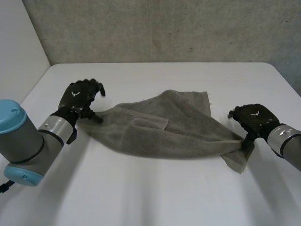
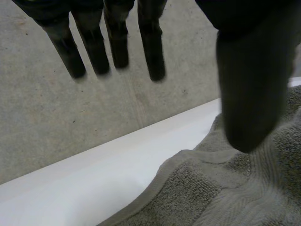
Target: Fold the towel.
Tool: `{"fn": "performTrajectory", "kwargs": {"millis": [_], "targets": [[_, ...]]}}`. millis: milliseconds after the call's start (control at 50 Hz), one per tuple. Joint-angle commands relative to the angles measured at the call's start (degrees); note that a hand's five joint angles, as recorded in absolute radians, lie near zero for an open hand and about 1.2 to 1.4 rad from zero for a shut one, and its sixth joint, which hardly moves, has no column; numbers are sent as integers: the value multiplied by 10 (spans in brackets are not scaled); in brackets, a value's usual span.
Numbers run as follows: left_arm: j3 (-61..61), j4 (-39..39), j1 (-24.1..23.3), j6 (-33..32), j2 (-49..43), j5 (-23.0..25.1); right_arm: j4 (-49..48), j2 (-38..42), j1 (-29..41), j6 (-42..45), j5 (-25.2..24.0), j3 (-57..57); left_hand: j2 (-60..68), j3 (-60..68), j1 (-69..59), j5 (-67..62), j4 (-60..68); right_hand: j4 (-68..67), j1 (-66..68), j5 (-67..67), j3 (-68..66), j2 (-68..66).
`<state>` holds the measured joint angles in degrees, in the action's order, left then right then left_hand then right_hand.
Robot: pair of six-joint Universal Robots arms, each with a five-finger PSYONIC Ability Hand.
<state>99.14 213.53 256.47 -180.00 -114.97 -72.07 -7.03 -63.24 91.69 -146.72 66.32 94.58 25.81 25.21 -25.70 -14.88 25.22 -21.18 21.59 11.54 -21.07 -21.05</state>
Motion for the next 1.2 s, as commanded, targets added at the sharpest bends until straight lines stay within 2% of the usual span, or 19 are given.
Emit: {"fn": "performTrajectory", "kwargs": {"millis": [20,80,120,160,300,400,500,680,780,820,900,920,940,980,1000,1040,1060,1140,1200], "targets": [[-1,-1,-6,-4,0,1,2,0,-1,-2,-1,-4,169,175,-170,-178,175,-175,171,171,-176,-176],[-3,-1,-6,-4,0,1,4,-2,-2,-2,-1,-5,112,118,-113,-121,117,-158,154,155,-159,-159],[-6,-2,-10,-4,1,1,8,-10,1,-1,3,-5,-101,-95,100,92,-95,-63,59,59,-64,-64],[-8,-3,-15,-4,1,1,11,-17,1,-1,3,-5,-125,-119,124,116,-120,-54,50,50,-55,-55],[-30,-18,-39,-7,-5,4,58,-45,-2,3,-1,-12,-126,-120,125,116,-120,-57,53,54,-58,-59],[-98,-99,-57,-10,-40,74,106,-40,-2,51,-3,-19,-124,-118,123,115,-118,-19,14,15,-20,-20],[-157,-158,-67,-11,-79,119,114,-29,1,82,-2,-12,-114,-108,113,105,-108,-20,16,17,-21,-22],[-268,-227,-106,-11,-163,125,113,-14,2,92,-4,-4,-84,-78,83,74,-78,-34,30,30,-35,-35],[-312,-254,-118,-29,-197,115,111,-13,2,92,-4,0,32,38,-33,-42,38,-51,46,47,-52,-52],[-327,-261,-121,-61,-209,98,108,-12,2,92,-4,1,161,167,-162,-171,167,-86,81,82,-87,-87],[-335,-265,-127,-92,-217,63,108,-7,2,92,-3,0,248,254,-249,-257,254,-150,146,146,-151,-151],[-337,-267,-127,-105,-219,44,108,-7,2,92,-4,-1,271,277,-272,-280,277,-235,231,231,-236,-236],[-337,-267,-127,-106,-219,44,108,-7,2,92,-4,-1,271,277,-272,-281,277,-236,231,232,-237,-237],[-336,-272,-129,-126,-219,22,108,-7,2,91,-3,-4,335,341,-336,-344,341,-430,426,426,-431,-431],[-336,-272,-129,-127,-219,22,108,-7,2,91,-3,-4,335,341,-336,-345,341,-431,427,427,-432,-432],[-337,-294,-129,-143,-218,17,112,-7,2,88,-3,-6,375,381,-376,-385,381,-581,577,578,-582,-582],[-338,-294,-129,-143,-218,17,112,-7,2,88,-3,-6,376,382,-377,-385,382,-582,578,578,-583,-583],[-350,-334,-129,-150,-213,15,114,-12,10,82,-1,-4,541,547,-542,-551,547,-588,584,585,-589,-589],[-358,-362,-128,-147,-199,11,115,-17,33,76,-3,0,542,548,-543,-551,548,-588,584,585,-589,-589]]}}
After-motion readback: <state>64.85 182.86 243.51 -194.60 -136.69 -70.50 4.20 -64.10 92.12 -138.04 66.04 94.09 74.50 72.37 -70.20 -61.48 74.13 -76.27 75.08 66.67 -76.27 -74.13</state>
